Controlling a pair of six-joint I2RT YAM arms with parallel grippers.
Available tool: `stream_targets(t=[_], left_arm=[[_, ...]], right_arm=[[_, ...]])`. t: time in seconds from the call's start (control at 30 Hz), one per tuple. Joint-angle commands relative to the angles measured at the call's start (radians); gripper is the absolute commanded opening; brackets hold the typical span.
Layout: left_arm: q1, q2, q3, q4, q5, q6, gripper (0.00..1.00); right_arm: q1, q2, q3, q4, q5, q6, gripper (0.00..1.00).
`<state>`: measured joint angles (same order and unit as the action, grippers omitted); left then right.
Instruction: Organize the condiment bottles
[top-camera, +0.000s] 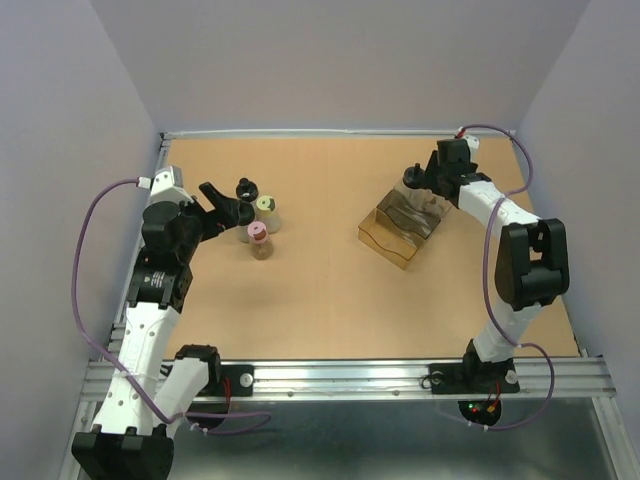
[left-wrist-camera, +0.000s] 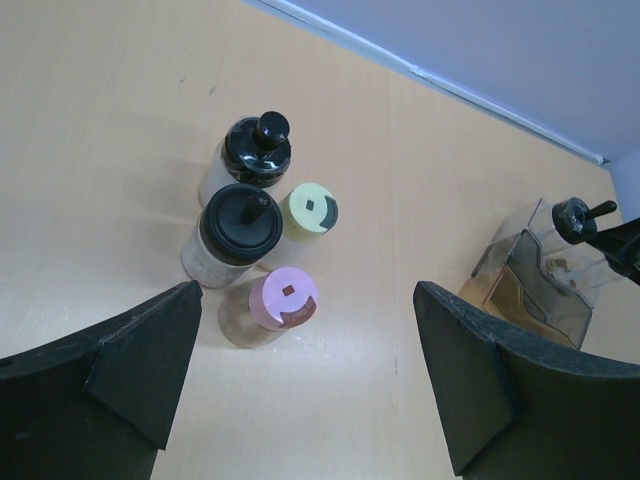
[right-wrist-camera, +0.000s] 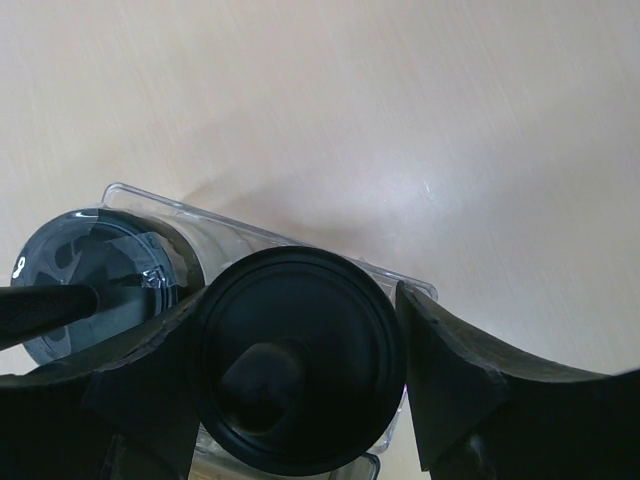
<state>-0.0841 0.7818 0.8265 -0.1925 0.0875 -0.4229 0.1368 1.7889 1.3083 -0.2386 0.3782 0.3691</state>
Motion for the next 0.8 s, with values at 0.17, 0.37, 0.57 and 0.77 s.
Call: stream_targets(t=[0.17,0.37,0.57,0.77], left_arm=[[-0.006,-0.027,0.01,0.01,-0.032,0.018,0.99],[-0.006,-0.024,0.013,0.013,-0.04,0.013,0.99],[-0.005,-0.012,0.023,0.002,-0.068,0.01,0.99],[-0.006,-0.021,0.017,0.001,-0.078,-0.002,0.99]], right_arm=[[-0.008,-0.054,-0.007,0.096,0.013,0.014,0.94],[-0.009,-0.161,-0.024,0.081,0.037,0.001,1.0],[-0.008,-0.322,-0.017,-0.005,-0.01,-0.004,1.0],[0.016,-0.395,-0.044,-0.053,-0.459,-0.099,1.0]])
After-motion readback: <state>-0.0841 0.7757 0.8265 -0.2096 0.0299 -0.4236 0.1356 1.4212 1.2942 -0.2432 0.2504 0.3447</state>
